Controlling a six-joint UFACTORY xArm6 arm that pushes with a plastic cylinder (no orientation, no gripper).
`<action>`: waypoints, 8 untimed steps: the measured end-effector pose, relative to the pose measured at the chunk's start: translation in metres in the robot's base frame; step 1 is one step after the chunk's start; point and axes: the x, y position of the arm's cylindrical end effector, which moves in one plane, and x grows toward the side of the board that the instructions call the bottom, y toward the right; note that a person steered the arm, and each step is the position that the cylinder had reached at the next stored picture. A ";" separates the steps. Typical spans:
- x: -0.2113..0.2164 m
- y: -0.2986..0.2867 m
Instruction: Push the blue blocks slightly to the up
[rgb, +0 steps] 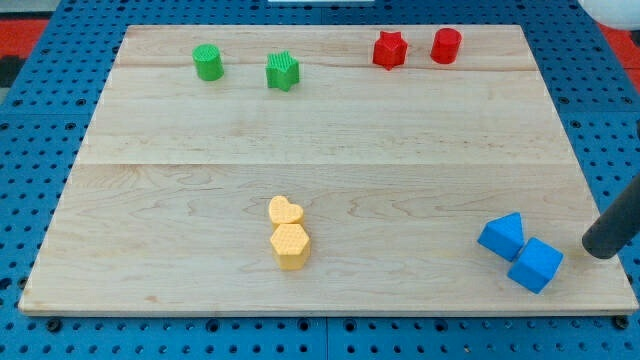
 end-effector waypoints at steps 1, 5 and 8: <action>0.000 0.002; 0.033 0.010; 0.059 -0.019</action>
